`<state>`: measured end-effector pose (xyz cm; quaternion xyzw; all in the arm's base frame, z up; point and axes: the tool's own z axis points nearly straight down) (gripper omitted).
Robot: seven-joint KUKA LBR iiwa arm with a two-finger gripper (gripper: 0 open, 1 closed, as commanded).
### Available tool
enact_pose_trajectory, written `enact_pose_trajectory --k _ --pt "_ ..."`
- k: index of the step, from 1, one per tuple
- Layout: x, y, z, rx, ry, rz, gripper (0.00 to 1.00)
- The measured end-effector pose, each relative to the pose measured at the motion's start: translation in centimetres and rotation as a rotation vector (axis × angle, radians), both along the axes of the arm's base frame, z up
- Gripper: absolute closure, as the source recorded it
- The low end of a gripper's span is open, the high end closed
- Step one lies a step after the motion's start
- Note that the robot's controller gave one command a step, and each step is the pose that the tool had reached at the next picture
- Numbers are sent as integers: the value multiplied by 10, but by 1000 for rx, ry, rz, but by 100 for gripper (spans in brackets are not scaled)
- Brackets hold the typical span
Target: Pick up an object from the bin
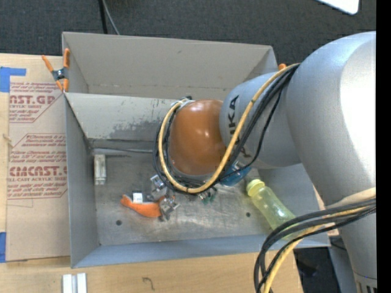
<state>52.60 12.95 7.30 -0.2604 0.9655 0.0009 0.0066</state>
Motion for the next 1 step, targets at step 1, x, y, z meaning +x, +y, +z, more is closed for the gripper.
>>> enact_pose_trajectory --k 1 --pt "-2 0 4 -3 9 1 100"
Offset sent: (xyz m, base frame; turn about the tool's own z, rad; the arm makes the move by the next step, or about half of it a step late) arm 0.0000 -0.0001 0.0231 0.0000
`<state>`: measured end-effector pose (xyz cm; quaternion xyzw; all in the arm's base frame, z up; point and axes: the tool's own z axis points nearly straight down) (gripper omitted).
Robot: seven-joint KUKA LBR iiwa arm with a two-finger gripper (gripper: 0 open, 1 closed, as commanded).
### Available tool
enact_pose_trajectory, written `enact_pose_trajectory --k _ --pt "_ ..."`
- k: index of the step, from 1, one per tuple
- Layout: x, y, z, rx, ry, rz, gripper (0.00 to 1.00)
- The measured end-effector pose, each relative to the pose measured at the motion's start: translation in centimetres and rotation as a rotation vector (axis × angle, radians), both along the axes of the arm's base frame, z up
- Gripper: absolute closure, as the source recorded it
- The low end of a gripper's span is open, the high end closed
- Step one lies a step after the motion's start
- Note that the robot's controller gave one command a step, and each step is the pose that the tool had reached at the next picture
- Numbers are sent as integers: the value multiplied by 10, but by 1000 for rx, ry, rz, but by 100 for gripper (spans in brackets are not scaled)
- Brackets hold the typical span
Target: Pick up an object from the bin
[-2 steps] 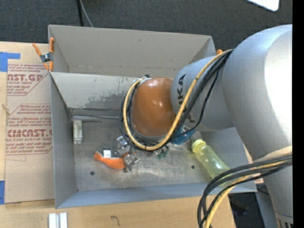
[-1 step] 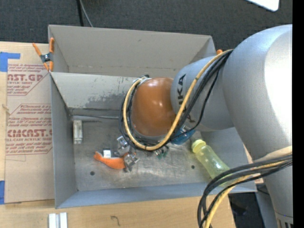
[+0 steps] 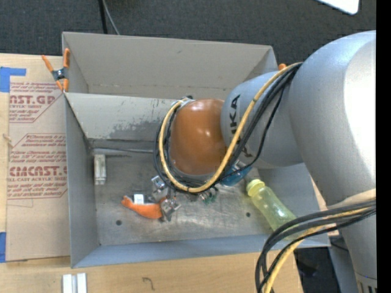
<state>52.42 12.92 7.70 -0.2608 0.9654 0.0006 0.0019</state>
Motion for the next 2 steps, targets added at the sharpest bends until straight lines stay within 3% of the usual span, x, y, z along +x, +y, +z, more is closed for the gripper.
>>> enact_pose_trajectory --k 2 --pt "0 0 19 -1 3 0 100"
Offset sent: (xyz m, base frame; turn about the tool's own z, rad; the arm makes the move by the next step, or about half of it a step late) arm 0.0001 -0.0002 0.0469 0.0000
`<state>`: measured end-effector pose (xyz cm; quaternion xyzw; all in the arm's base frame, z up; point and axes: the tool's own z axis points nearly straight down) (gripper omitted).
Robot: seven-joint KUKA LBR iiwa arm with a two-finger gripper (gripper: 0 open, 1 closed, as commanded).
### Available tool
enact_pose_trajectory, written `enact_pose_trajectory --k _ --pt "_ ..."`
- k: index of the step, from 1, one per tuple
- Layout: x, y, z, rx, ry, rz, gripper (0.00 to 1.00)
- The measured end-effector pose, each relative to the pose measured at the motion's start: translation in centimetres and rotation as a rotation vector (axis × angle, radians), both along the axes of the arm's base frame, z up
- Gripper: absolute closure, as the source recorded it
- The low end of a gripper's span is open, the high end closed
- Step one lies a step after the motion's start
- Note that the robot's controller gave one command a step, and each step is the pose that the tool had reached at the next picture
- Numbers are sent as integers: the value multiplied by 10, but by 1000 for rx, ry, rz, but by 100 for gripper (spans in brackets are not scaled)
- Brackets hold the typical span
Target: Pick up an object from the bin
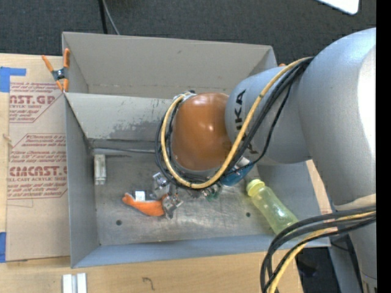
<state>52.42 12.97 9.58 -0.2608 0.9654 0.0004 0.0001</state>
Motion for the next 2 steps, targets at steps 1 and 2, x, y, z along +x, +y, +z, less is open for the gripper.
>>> enact_pose_trajectory --k 1,2 --pt "-1 0 13 -1 5 0 100" --pt "-1 0 31 0 1 0 100"
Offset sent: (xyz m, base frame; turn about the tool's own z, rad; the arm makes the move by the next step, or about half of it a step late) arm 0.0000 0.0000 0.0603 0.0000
